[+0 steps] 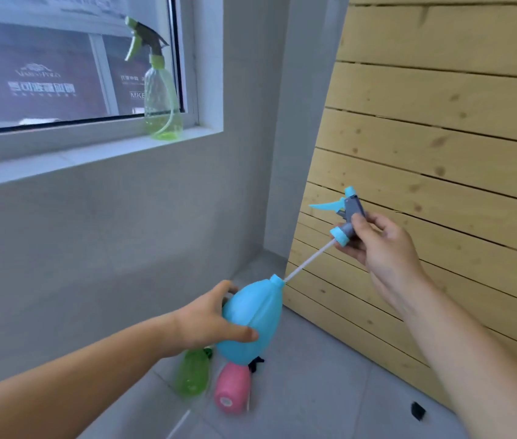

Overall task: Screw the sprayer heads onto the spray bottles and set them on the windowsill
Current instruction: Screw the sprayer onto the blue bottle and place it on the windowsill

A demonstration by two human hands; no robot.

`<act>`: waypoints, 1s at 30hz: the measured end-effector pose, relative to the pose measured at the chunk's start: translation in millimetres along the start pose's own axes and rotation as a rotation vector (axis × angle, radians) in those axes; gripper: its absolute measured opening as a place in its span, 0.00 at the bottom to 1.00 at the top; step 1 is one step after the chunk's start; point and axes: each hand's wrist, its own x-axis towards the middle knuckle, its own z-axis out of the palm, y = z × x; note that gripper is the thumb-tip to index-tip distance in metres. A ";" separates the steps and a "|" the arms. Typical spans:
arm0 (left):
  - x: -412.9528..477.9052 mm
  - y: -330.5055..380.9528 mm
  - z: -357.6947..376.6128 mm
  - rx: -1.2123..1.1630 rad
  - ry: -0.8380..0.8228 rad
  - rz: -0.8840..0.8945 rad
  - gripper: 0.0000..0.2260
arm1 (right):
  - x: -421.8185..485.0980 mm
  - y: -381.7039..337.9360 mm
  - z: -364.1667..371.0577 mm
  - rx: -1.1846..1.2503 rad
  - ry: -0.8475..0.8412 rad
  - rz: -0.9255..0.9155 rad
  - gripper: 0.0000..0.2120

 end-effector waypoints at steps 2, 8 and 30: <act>-1.0 0.8 -2.8 -0.018 0.000 0.007 0.35 | -6.2 -4.6 0.2 0.015 0.027 -0.039 0.06; -0.7 -0.3 -2.7 0.005 -0.021 0.019 0.32 | -10.8 -6.7 -3.0 0.068 0.050 -0.064 0.07; -1.0 13.3 10.5 -0.189 -0.104 0.122 0.26 | -27.8 38.8 14.0 -0.044 -0.510 0.194 0.18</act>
